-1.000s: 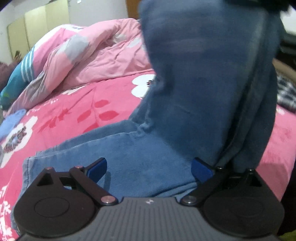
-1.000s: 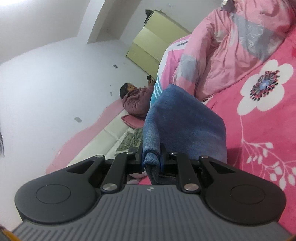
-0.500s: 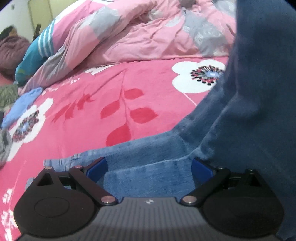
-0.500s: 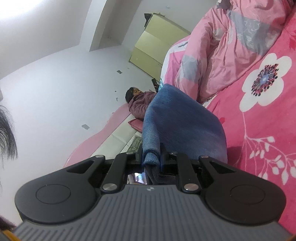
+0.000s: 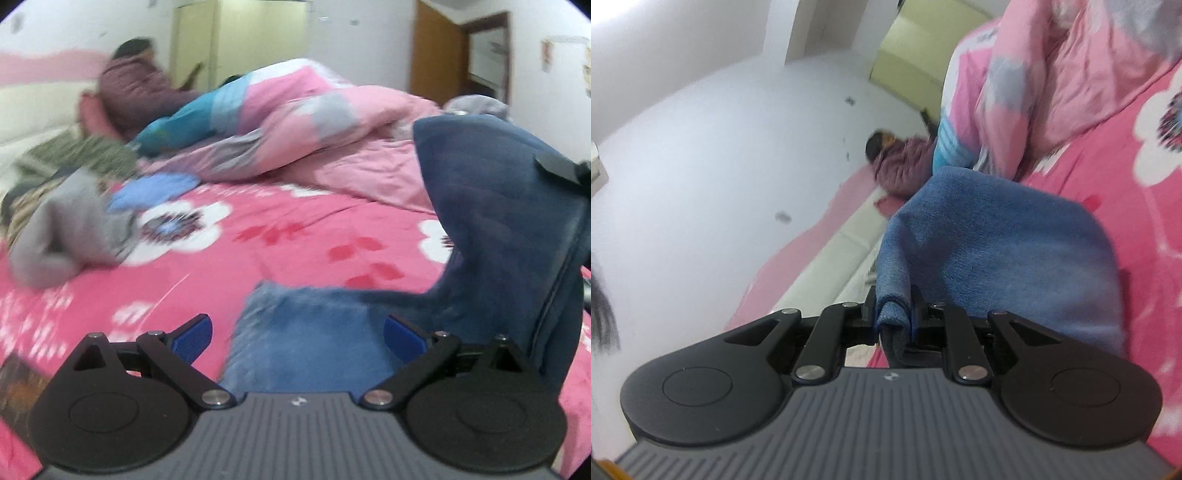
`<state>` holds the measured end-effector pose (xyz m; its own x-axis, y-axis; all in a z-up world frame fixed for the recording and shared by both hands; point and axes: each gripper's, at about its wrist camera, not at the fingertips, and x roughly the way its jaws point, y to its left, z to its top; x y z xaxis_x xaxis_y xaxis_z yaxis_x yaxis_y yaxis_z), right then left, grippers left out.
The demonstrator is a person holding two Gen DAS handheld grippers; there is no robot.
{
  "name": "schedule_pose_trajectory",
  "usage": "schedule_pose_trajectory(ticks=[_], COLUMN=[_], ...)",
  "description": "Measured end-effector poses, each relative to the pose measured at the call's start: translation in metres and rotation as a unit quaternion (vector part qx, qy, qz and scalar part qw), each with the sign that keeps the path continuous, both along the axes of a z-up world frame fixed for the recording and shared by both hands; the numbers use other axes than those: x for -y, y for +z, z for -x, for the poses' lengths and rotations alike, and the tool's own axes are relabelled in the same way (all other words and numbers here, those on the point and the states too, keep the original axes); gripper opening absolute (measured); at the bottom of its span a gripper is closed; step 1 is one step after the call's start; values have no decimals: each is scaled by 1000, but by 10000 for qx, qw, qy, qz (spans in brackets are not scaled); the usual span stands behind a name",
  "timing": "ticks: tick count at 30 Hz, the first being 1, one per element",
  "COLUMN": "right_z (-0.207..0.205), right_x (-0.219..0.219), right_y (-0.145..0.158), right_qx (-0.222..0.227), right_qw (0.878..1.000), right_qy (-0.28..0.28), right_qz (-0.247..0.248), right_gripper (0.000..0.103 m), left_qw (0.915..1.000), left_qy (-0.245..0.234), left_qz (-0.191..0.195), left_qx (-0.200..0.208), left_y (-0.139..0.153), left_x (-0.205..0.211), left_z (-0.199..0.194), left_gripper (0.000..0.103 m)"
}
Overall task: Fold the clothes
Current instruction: 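Grip the folded jeans stack with the left tool while the right tool holds its edge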
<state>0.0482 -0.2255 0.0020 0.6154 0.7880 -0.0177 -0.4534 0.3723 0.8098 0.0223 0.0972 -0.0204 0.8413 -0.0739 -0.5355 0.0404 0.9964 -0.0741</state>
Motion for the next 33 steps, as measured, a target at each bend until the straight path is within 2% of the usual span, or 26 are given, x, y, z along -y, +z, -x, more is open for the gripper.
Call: schedule_pose_trajectory(ticks=[4, 6, 9, 12, 15, 21, 26, 31, 33], right_z=[-18, -24, -30, -29, -27, -26, -30, -33, -37], right_x=[-47, -69, -98, -121, -131, -151, -175, -182, -181], right_y=[-5, -8, -15, -24, -29, -19, -48, -54, -59], right_qx=[-159, -239, -354, -436, -534, -312, -708, -828, -972], right_qw=[9987, 9970, 9932, 9893, 9878, 9849, 9774, 9799, 9815], right_qy=[371, 494, 638, 727, 752, 708, 928, 919, 957], right_qz=[306, 540, 904, 1187, 1256, 1550, 1764, 1566, 1342], right_gripper=[13, 13, 13, 13, 13, 13, 13, 14, 18], left_qw=[9972, 9948, 9922, 9892, 9855, 9821, 9809, 9811, 9802], left_qy=[265, 290, 348, 338, 305, 301, 331, 382, 430], left_qz=[681, 976, 1196, 1423, 1671, 1857, 1917, 1895, 1929], left_qx=[-142, -98, -6, 19, -35, -22, -42, -69, -120], left_y=[-17, -21, -26, -31, -39, -48, -51, -53, -51], left_x=[-29, -40, -52, -64, -71, -78, -79, -78, -80], left_z=[6, 11, 17, 20, 21, 21, 21, 21, 25], left_gripper=[78, 64, 52, 44, 42, 42, 40, 41, 49])
